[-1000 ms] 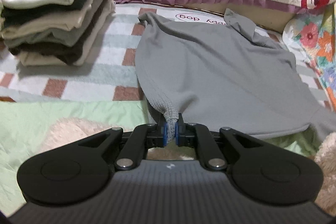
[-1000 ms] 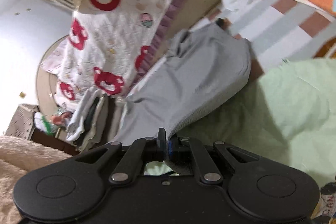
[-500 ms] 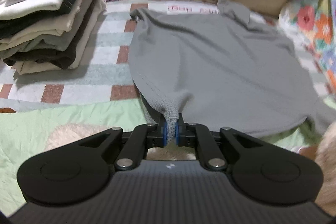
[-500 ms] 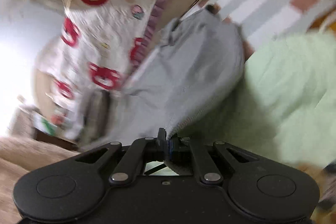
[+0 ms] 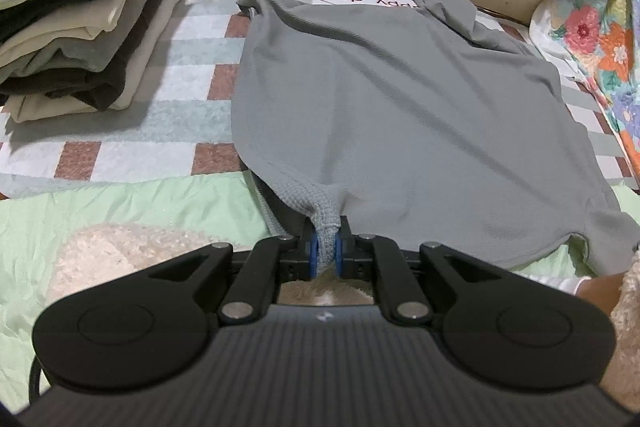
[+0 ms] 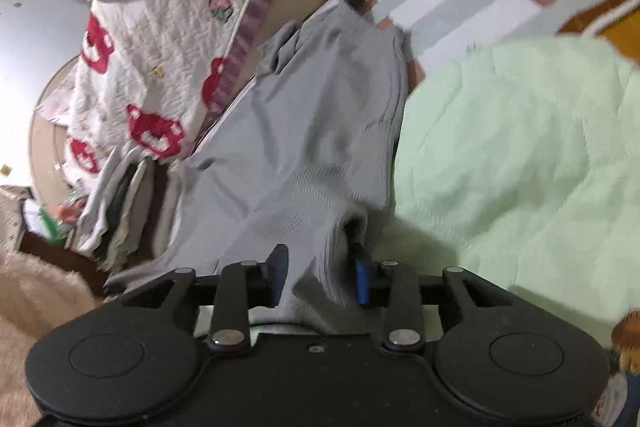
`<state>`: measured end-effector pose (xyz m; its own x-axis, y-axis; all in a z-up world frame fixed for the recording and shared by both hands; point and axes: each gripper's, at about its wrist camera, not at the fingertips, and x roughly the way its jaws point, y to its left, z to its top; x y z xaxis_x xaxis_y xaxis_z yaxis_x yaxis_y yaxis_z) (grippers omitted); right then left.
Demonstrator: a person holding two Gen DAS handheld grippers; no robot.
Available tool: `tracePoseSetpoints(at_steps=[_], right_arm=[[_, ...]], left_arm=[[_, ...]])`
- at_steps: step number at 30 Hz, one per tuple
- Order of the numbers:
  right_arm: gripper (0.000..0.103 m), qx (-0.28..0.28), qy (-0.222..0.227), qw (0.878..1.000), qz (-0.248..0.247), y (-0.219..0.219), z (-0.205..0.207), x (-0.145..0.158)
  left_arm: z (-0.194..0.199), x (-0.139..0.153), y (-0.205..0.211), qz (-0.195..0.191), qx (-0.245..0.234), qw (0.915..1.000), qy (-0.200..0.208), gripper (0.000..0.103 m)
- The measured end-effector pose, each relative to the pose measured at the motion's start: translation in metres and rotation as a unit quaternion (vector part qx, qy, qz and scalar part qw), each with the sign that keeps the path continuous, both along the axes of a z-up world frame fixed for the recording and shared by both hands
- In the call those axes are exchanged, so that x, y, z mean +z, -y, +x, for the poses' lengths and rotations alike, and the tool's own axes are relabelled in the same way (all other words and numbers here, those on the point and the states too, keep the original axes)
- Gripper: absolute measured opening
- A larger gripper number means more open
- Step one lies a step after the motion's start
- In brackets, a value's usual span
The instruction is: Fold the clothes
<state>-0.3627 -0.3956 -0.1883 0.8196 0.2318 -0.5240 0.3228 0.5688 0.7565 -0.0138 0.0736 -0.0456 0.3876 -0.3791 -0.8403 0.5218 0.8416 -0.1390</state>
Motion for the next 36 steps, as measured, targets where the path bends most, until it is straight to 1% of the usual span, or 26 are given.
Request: tracePoseSetpoints(at_steps=[2,4,7,8,9,10,11,12,13,14,15,16,17,18,19,20,22,25,26,27,28,30,31,32,34,36], right_arm=[[0.041,0.015,-0.004,1.000,0.001,-0.006,-0.007,-0.005],[0.046,0.029,-0.006,1.000,0.002,-0.014,-0.010,-0.012],[0.049,0.050,-0.008,0.999,-0.004,-0.026,-0.004,-0.021],[0.043,0.059,-0.011,0.998,-0.008,-0.030,0.000,-0.024],[0.012,0.072,-0.011,0.997,-0.014,-0.034,0.005,-0.023],[0.011,0.085,0.000,0.996,-0.012,-0.036,0.009,-0.016],[0.011,0.090,0.025,0.995,0.021,-0.034,0.009,-0.009],[0.011,0.093,0.060,0.991,0.075,-0.030,0.006,-0.002],[0.011,0.095,0.095,0.982,0.129,-0.025,0.003,0.005],[0.011,0.095,0.122,0.971,0.182,-0.021,0.001,0.010],[0.007,0.091,0.137,0.958,0.234,-0.017,-0.002,0.013],[0.007,0.088,0.139,0.951,0.263,-0.015,-0.004,0.014],[0.007,0.086,0.121,0.954,0.261,-0.015,-0.006,0.015],[0.007,0.085,0.095,0.961,0.246,-0.016,-0.007,0.014],[0.007,0.085,0.060,0.971,0.216,-0.018,-0.007,0.010],[0.007,0.080,0.024,0.978,0.193,-0.020,-0.007,0.003],[0.007,0.066,-0.035,0.984,0.162,-0.025,-0.008,-0.012],[0.008,0.064,-0.062,0.986,0.140,-0.032,-0.011,-0.017],[0.010,0.075,-0.071,0.988,0.119,-0.033,-0.011,-0.011],[0.011,0.090,-0.083,0.989,0.085,-0.035,-0.010,-0.001],[0.016,0.108,-0.096,0.988,0.049,-0.038,-0.008,0.009],[0.027,0.148,-0.117,0.982,-0.026,-0.041,-0.003,0.031],[0.029,0.153,-0.115,0.980,-0.051,-0.039,-0.002,0.042],[0.029,0.149,-0.109,0.981,-0.067,-0.033,-0.001,0.052],[0.041,0.131,-0.095,0.983,-0.091,-0.017,0.000,0.070],[0.044,0.106,-0.088,0.984,-0.111,0.000,0.004,0.082]], left_arm=[[0.002,0.002,0.001,-0.002,0.000,1.0000,0.001,0.007],[0.003,0.004,0.001,-0.005,0.000,1.0000,0.002,0.007],[0.006,0.007,0.002,-0.009,-0.001,1.0000,0.004,0.007],[0.006,0.008,0.003,-0.010,-0.001,0.9999,0.004,0.007],[0.007,0.009,0.003,-0.011,-0.001,0.9999,0.005,0.007],[0.008,0.010,0.003,-0.012,-0.001,0.9999,0.005,0.007],[0.009,0.011,0.004,-0.014,-0.001,0.9999,0.006,0.007],[0.010,0.012,0.004,-0.015,-0.001,0.9999,0.006,0.008],[0.009,0.012,0.003,-0.010,-0.003,0.9999,0.004,0.008],[0.008,0.011,0.003,-0.004,-0.005,1.0000,0.001,0.008],[0.008,0.011,0.002,0.002,-0.007,1.0000,-0.001,0.008],[0.007,0.011,0.001,0.008,-0.009,0.9999,-0.004,0.008],[0.006,0.010,0.000,0.014,-0.010,0.9998,-0.007,0.008],[0.006,0.010,0.000,0.020,-0.012,0.9997,-0.009,0.008],[0.005,0.004,0.000,0.032,-0.014,0.9993,-0.013,0.008],[0.004,-0.002,0.000,0.043,-0.014,0.9988,-0.019,0.008],[0.003,-0.009,-0.001,0.054,-0.015,0.9981,-0.025,0.008],[0.001,-0.008,-0.003,0.054,-0.019,0.9980,-0.027,0.010],[0.001,-0.006,-0.004,0.050,-0.018,0.9982,-0.029,0.010],[0.001,-0.002,-0.005,0.044,-0.017,0.9985,-0.029,0.011],[0.002,0.003,-0.005,0.037,-0.015,0.9989,-0.026,0.011],[0.002,0.017,-0.007,0.018,-0.018,0.9996,-0.015,0.012],[0.003,0.026,-0.007,0.008,-0.020,0.9997,-0.006,0.016],[0.004,0.034,-0.006,-0.004,-0.023,0.9997,0.001,0.017],[0.006,0.050,-0.006,-0.026,-0.030,0.9991,0.015,0.022],[0.011,0.061,-0.003,-0.043,-0.029,0.9983,0.025,0.027]])
